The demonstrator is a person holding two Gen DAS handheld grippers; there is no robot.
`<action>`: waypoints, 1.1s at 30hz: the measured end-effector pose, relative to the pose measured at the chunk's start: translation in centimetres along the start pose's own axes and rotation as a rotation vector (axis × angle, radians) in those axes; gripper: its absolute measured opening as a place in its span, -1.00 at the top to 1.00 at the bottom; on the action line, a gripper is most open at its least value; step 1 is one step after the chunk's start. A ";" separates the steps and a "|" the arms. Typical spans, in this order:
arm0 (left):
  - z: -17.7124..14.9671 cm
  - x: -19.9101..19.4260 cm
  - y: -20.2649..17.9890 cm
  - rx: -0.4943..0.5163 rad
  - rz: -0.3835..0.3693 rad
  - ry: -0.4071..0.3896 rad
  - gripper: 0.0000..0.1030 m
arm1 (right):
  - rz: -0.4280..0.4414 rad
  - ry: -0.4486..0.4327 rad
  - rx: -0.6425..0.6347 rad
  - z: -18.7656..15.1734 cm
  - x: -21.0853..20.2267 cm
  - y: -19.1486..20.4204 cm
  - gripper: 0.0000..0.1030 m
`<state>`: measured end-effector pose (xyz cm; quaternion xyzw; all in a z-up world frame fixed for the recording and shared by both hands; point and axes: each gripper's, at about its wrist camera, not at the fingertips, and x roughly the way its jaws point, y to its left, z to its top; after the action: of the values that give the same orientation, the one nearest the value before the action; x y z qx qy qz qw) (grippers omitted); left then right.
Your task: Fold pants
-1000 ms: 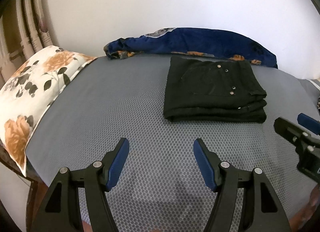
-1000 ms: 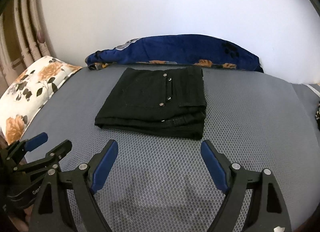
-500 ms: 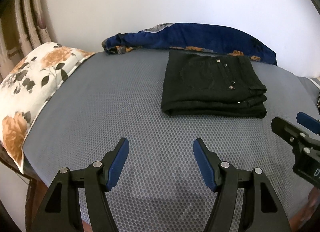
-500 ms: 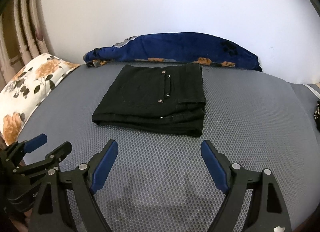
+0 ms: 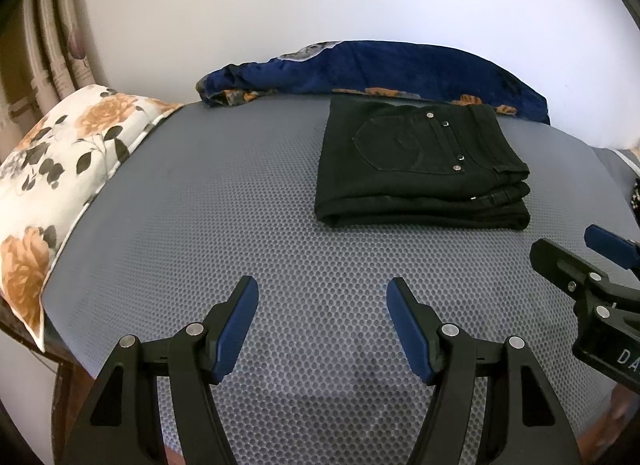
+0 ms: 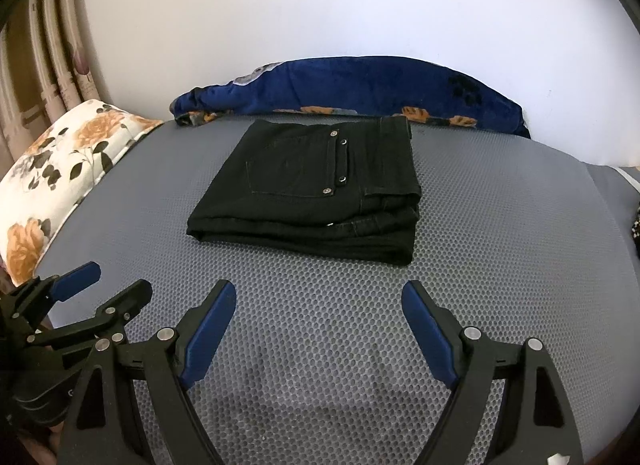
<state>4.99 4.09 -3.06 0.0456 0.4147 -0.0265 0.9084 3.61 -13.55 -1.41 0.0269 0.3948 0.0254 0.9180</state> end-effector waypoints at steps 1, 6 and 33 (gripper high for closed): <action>0.0 0.0 0.0 0.001 -0.001 0.000 -0.31 | 0.001 0.000 0.000 0.0 0.0 0.0 -0.61; -0.1 0.0 -0.1 0.003 -0.001 0.001 -0.31 | 0.001 0.006 0.002 -0.1 0.1 0.0 -0.61; -0.1 -0.4 -0.4 0.025 0.004 -0.020 -0.31 | -0.002 0.011 0.006 -0.3 0.3 0.0 -0.61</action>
<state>4.59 3.67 -2.81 0.0577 0.4049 -0.0303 0.9120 3.60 -13.51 -1.89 0.0293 0.4000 0.0233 0.9157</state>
